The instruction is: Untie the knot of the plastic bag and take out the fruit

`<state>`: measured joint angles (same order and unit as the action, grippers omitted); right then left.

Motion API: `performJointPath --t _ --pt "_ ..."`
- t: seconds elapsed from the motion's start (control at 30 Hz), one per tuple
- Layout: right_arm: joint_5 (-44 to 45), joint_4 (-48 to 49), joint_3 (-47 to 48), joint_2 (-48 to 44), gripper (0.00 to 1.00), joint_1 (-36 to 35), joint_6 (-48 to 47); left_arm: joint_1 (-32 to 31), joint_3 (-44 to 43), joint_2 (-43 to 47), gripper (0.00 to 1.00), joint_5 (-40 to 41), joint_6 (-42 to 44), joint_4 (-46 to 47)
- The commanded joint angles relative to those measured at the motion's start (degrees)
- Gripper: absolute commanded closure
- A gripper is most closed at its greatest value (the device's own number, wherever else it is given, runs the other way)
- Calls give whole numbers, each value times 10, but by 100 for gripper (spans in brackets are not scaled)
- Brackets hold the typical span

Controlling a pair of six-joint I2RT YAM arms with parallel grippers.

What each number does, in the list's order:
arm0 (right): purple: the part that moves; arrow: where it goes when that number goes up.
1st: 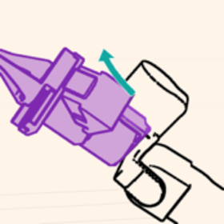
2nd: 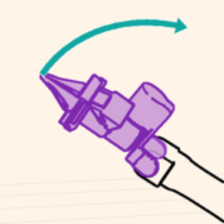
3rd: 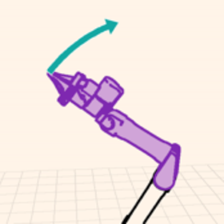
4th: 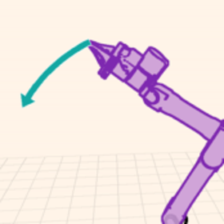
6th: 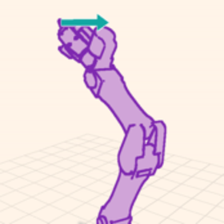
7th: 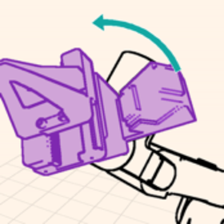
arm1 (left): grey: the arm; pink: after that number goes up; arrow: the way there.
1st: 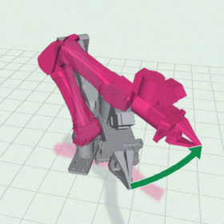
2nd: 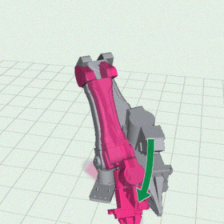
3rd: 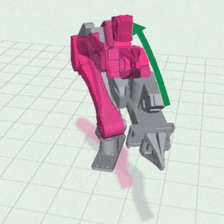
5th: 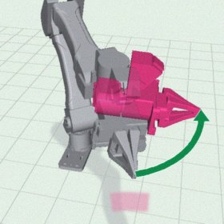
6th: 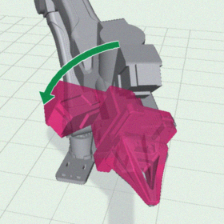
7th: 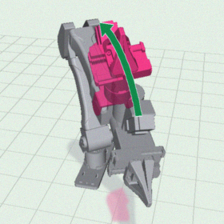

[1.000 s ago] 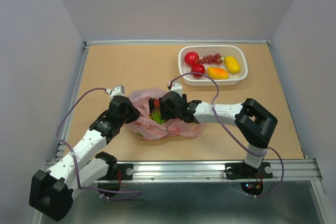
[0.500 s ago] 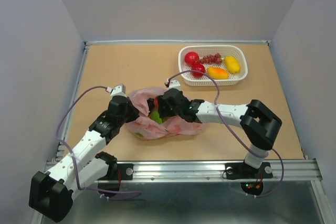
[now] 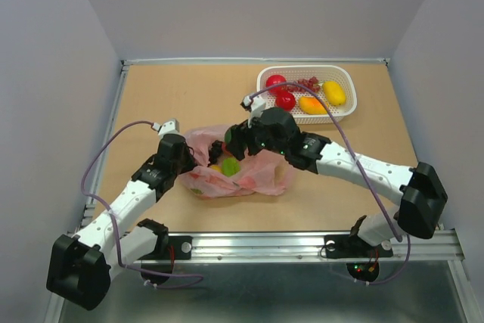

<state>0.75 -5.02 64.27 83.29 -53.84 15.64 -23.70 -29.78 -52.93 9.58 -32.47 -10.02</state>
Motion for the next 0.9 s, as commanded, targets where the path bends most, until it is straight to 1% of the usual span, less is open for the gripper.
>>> performJointPath --t 0.0,0.03,0.07,0.13,0.17,0.2,0.23,0.27,0.37,0.4,0.43,0.5,0.57,0.6,0.63,0.67,0.7,0.73,0.77,0.87 --pt "86 4 59 -8 96 91 -46 8 -22 -2 100 12 21 21" --pt "85 5 63 -2 96 114 -47 8 -21 -4 100 9 21 26" --pt "86 4 73 2 96 161 -48 7 -20 -6 100 4 21 27" --pt "84 4 87 24 95 207 -47 7 -23 -10 100 -11 24 27" --pt "81 4 95 32 95 249 -48 7 -23 -9 100 -17 27 26" --pt "83 4 110 55 95 270 -43 7 -23 -8 100 -26 34 27" --pt "82 4 118 70 95 309 -38 7 -22 -2 100 -32 38 32" --pt "77 3 127 86 94 327 -32 7 -21 2 100 -38 43 33" --pt "72 4 168 153 88 376 -13 8 -18 12 100 -63 50 38" --pt "72 4 178 170 87 383 -11 7 -15 15 100 -73 50 39" --pt "72 3 203 205 83 389 -6 7 -13 19 100 -78 48 40" --pt "61 4 224 234 79 403 2 8 -5 24 100 -84 36 40" --pt "55 4 251 267 70 411 13 7 0 28 100 -87 19 36" --pt "52 4 260 278 61 413 12 7 4 28 100 -90 12 33" --pt "47 4 269 286 42 414 11 7 7 29 100 -91 5 31" --pt "40 3 277 294 31 413 8 7 9 30 100 -93 -2 29" --pt "35 3 284 300 11 414 7 7 15 29 100 -93 -18 29" --pt "29 3 286 302 4 413 6 8 17 28 100 -109 -24 26" --pt "25 3 286 300 0 414 4 7 21 27 100 -109 -32 22" --pt "9 3 270 286 0 413 2 7 29 21 100 -105 -56 5"
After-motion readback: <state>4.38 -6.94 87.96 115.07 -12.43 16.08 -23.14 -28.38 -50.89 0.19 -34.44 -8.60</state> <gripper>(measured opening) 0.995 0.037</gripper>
